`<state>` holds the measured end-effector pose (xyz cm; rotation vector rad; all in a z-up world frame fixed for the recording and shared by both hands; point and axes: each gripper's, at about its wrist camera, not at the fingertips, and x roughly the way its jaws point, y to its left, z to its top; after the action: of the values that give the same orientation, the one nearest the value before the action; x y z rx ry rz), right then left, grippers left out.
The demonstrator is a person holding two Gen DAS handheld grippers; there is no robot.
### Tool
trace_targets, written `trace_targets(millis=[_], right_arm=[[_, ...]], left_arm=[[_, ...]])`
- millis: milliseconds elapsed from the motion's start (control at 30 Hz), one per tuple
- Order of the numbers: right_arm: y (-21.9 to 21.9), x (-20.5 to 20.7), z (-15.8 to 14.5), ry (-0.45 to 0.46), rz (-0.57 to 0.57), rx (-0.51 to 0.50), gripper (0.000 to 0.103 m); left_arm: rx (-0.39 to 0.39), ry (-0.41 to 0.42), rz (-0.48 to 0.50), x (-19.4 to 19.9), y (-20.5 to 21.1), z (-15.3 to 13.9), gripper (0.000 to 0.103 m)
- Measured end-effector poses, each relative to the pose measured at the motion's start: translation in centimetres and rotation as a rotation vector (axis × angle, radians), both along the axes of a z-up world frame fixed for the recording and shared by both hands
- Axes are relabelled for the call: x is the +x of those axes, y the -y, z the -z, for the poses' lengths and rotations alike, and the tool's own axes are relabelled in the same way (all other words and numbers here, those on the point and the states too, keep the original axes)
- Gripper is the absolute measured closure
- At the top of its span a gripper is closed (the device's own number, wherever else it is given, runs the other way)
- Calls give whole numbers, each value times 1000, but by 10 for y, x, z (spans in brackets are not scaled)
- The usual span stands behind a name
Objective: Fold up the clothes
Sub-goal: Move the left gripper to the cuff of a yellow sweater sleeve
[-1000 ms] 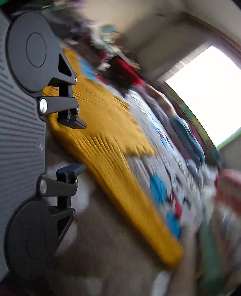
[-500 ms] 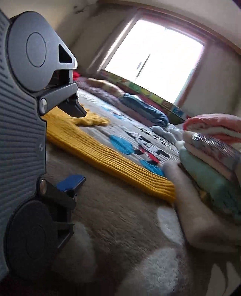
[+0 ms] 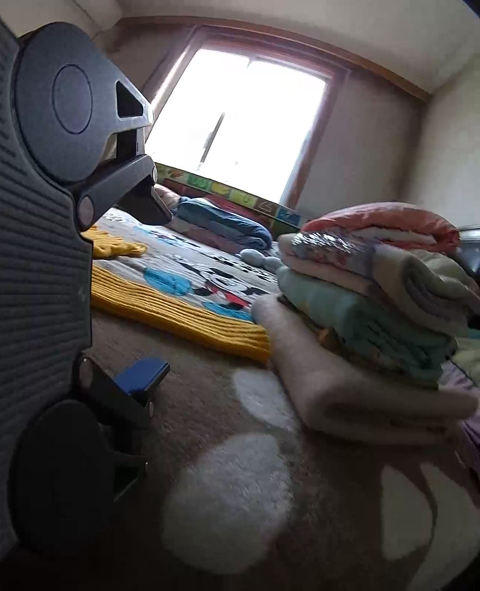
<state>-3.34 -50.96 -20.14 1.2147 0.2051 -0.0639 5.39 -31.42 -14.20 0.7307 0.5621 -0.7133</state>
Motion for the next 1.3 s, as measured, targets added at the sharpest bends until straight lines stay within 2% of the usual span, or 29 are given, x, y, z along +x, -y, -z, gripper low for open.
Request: trace_targets(millis=[300,533,733,900,1067,1133,1200,1300], right_arm=[[10,-10,7,11,51,52,19],[17,-13,13,21,85,86,18],[21,-13,17,46,118,120,16],[26,-17,19,70,137,148,14],[30,-24,21,92,151,166,13],[31,-26,21,91,152,168,12],[32,-28,21,97,161,169,12],[35,-32,22,127,182,183,12]], left_arm=[[43,-2,6,19,48,-2,40],[64,9,9,27,70,-2,41],[85,35,28,33,89,-1,46],[124,103,65,31,110,5,63],[145,162,70,32,126,12,74],[145,159,65,36,130,12,79],[140,143,67,41,130,7,93],[93,95,58,50,122,-7,95]])
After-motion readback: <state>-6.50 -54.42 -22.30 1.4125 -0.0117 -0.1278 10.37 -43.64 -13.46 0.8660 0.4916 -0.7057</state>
